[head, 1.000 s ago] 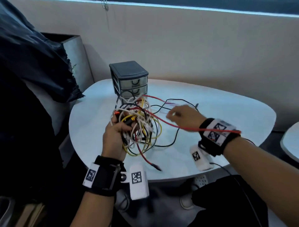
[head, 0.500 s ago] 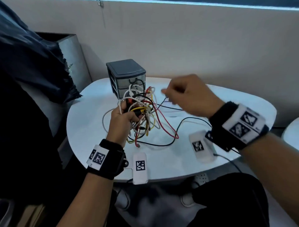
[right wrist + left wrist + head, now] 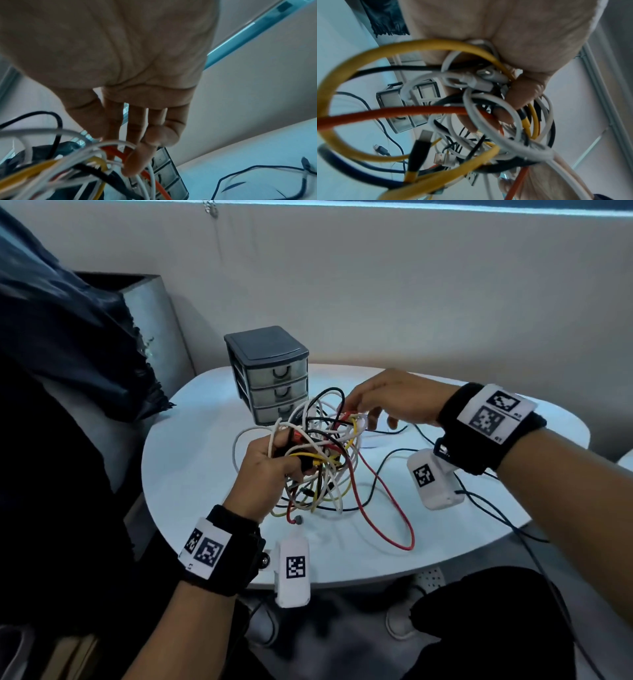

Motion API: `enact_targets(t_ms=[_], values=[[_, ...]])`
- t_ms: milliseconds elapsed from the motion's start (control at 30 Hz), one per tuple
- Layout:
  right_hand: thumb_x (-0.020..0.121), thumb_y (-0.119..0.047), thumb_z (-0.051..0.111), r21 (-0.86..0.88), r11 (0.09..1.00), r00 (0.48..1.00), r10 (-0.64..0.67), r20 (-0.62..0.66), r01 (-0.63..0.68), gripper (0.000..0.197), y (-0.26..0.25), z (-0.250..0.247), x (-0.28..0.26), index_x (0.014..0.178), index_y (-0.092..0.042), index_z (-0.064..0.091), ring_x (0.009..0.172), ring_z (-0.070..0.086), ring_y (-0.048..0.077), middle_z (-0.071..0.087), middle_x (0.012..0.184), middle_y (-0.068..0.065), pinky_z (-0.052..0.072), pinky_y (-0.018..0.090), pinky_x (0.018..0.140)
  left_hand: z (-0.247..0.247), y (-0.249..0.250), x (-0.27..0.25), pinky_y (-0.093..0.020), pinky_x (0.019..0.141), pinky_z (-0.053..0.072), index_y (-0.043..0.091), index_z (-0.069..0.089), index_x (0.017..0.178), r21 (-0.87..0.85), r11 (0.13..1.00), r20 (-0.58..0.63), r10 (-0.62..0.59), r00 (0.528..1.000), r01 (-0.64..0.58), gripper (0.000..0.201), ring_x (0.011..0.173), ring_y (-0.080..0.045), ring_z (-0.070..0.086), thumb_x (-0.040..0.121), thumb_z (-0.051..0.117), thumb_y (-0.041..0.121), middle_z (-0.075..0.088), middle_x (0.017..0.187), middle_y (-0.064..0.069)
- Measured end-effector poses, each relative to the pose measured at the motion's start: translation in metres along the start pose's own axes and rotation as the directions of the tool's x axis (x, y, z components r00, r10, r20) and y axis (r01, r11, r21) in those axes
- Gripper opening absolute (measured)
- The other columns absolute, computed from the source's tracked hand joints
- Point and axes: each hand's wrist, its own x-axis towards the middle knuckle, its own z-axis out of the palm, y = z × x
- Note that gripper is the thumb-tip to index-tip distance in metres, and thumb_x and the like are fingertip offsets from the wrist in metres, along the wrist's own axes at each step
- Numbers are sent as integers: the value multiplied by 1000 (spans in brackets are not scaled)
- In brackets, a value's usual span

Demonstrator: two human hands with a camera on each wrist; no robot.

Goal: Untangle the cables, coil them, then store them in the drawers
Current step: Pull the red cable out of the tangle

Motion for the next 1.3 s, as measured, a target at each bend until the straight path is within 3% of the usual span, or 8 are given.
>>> enact_targets(t_ms=[133,267,367,500,700,800,967,1300], values=[[97,-22,58,-72,997,1000,-14,22,15,17,-2,-2,0,101,-22,74,67,59,7,69,76,-13,44,23,56,1,-2,1,-31,67,57,21,68,55,-5,1000,26,-10,1000,10,33,69,-18,67,52,46,-4,68,63,2],[94,-15,63,-85,996,999,-20,43,24,15,-2,-3,-1,100,-22,75,60,61,-1,73,89,-2,49,17,53,1,-5,0,-40,75,58,21,68,56,3,1000,6,-26,1000,26,33,70,-18,67,51,47,-3,67,63,2],[91,-16,68,-149,988,999,-40,18,42,14,-4,0,-2,94,-26,77,53,56,-8,71,73,-19,42,10,53,1,-8,0,-43,77,56,21,68,56,13,999,2,-48,999,48,31,72,-23,66,52,48,-2,66,64,1],[89,-22,70,-315,947,998,-48,52,62,10,-6,6,-2,91,-27,78,65,54,-15,67,77,-20,36,14,59,1,-10,-1,-34,66,53,20,63,53,23,999,5,-45,999,45,27,67,-22,63,51,48,-2,63,62,-2],[92,-20,65,-298,950,988,-125,-92,93,8,-3,8,1,89,-19,72,84,65,12,70,84,-8,45,23,69,1,-12,-3,-22,55,51,-1,59,70,-35,999,-1,-25,1000,25,24,60,-17,64,50,46,-3,64,59,-2],[92,-20,65,-305,948,969,-153,-196,88,8,-2,5,3,89,-19,72,85,65,15,71,88,-4,43,18,66,-2,-13,-3,-20,54,51,-2,58,76,-109,993,-17,-36,999,34,28,59,-15,65,51,44,-4,66,61,-2],[92,-19,65,-272,959,968,-135,-211,75,10,1,8,6,90,-16,73,85,66,22,72,86,4,53,37,82,-2,-13,-4,-20,56,52,-2,60,74,-130,991,-17,-25,1000,23,28,61,-14,66,51,44,-5,67,63,-2],[92,-18,65,-254,965,962,-129,-242,66,10,3,10,6,91,-15,74,86,66,20,72,87,2,53,38,84,-1,-15,-2,-20,58,53,-2,61,75,-105,994,-2,-17,1000,17,28,63,-14,66,52,45,-5,67,64,0]])
